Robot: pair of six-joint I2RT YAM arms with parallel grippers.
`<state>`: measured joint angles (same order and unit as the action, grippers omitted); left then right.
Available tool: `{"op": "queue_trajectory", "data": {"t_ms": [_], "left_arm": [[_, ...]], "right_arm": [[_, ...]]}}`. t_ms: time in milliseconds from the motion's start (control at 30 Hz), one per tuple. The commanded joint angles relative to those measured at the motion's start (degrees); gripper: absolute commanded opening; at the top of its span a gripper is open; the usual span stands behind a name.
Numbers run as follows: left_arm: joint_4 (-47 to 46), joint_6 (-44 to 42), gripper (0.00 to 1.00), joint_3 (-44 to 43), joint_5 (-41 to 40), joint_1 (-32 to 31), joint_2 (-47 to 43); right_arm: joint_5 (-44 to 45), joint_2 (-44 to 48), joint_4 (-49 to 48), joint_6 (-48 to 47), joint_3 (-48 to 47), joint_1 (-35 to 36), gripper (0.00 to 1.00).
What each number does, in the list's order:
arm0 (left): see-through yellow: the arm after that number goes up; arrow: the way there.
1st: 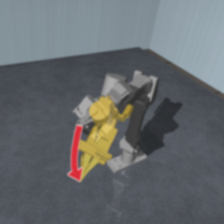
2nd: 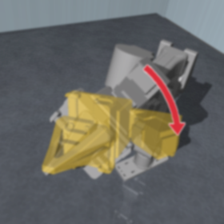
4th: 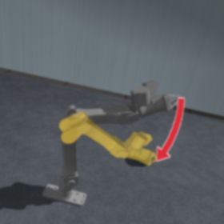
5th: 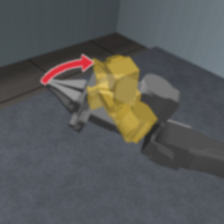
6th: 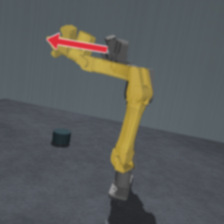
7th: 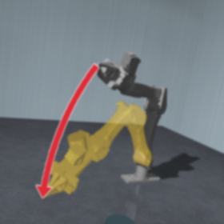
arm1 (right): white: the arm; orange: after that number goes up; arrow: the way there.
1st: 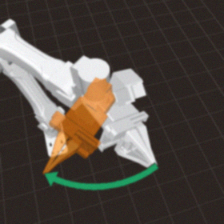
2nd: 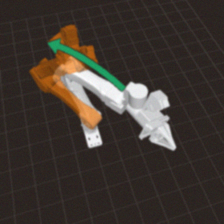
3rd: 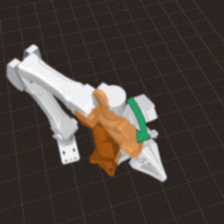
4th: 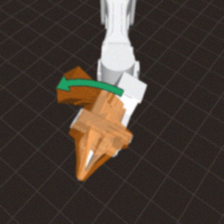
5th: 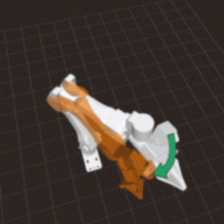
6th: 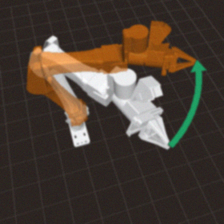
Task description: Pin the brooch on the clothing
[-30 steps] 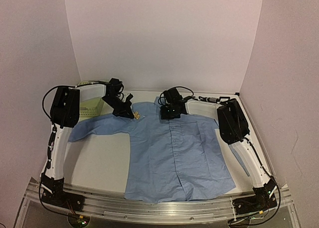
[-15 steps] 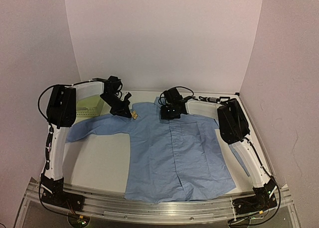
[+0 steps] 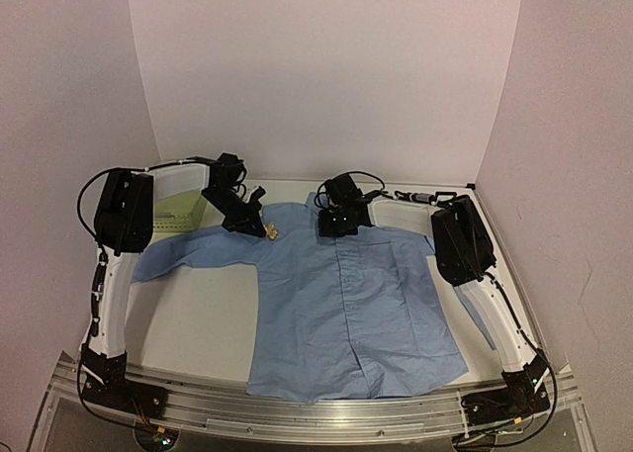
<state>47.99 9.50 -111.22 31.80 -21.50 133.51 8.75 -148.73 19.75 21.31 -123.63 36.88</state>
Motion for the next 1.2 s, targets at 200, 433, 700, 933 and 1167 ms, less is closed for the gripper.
{"op": "queue_trajectory", "data": {"t_ms": [200,433,700,933,1167], "left_arm": [[0.1,0.0,0.00,-0.5,2.8,-0.3,2.4],[-1.1,1.6,0.00,-1.7,7.0,-0.6,3.8],[-1.8,2.3,0.00,-1.7,8.5,0.2,4.1],[-1.4,1.0,0.00,-3.0,7.6,0.3,4.3],[-1.6,1.3,0.00,-3.3,7.9,1.1,3.6]], "right_arm": [[-1.9,3.3,-1.0,1.0,-0.3,0.1,0.00],[-2.5,3.3,-1.3,1.6,0.0,0.1,0.00],[-3.8,5.4,-1.3,-0.9,-0.6,0.1,0.12],[-4.6,9.3,-1.3,-1.4,-1.9,0.3,0.39],[-12.7,9.5,-2.0,5.3,-0.2,2.3,0.43]]}}
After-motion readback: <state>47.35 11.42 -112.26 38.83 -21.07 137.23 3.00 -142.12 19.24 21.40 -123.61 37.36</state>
